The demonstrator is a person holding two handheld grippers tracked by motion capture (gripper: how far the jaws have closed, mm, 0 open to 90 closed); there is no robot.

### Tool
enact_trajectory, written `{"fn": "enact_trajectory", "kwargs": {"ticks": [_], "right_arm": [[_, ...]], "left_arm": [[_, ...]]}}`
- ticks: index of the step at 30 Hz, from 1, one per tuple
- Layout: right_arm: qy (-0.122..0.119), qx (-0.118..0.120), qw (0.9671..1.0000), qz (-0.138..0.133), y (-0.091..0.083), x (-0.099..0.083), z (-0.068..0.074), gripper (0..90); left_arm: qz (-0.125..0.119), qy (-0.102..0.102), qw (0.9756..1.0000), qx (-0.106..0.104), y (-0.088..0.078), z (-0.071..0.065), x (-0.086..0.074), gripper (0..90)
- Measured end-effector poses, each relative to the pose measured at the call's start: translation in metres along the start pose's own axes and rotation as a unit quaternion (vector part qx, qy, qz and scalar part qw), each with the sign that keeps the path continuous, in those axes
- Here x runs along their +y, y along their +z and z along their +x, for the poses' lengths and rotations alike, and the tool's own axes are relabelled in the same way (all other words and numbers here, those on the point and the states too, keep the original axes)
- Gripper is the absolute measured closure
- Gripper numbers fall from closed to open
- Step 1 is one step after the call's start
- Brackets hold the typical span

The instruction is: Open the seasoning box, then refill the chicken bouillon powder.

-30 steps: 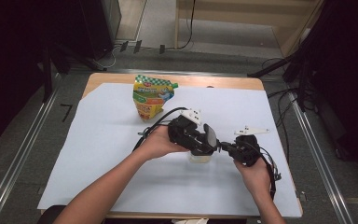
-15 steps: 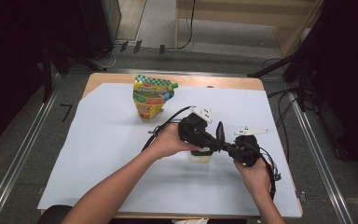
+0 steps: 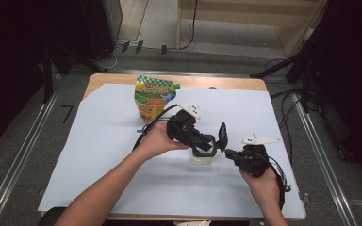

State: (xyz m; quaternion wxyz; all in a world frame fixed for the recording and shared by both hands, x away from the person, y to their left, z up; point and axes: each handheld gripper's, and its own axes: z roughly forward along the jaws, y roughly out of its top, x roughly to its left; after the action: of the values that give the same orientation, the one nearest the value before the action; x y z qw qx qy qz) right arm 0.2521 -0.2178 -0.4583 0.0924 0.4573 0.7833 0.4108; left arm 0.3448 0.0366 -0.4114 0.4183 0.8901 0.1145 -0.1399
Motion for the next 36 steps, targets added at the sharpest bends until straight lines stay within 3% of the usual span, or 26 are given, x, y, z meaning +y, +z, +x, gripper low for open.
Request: {"fn": "enact_trajectory", "kwargs": {"ticks": [3, 7, 12, 15, 23, 27, 36], "right_arm": [[-0.013, 0.002, 0.9999, 0.001, -0.007, -0.003, 0.008, 89.9], [-0.023, 0.024, 0.9994, 0.009, -0.008, -0.009, 0.023, 89.3], [-0.047, 0.047, 0.9976, 0.016, -0.007, -0.010, 0.044, 87.2], [-0.057, 0.060, 0.9965, 0.015, -0.006, -0.008, 0.052, 85.7], [-0.067, 0.105, 0.9921, 0.010, 0.007, -0.007, 0.070, 73.1], [-0.076, 0.115, 0.9904, 0.012, 0.016, -0.008, 0.078, 66.0], [-0.097, 0.128, 0.9868, 0.022, 0.038, -0.010, 0.089, 61.3]], "left_arm": [[-0.005, -0.013, 0.9998, 0.015, -0.008, 0.003, -0.007, 60.3], [-0.011, -0.030, 0.9987, 0.038, -0.019, 0.006, -0.018, 63.2], [-0.009, -0.040, 0.9978, 0.052, -0.034, 0.009, -0.028, 55.3], [-0.021, -0.051, 0.9969, 0.056, -0.044, 0.011, -0.034, 53.9], [-0.032, -0.064, 0.9937, 0.087, -0.071, 0.018, -0.049, 49.9], [-0.035, -0.071, 0.9921, 0.097, -0.081, 0.021, -0.056, 47.6], [-0.041, -0.085, 0.9882, 0.120, -0.101, 0.030, -0.071, 46.5]]}}
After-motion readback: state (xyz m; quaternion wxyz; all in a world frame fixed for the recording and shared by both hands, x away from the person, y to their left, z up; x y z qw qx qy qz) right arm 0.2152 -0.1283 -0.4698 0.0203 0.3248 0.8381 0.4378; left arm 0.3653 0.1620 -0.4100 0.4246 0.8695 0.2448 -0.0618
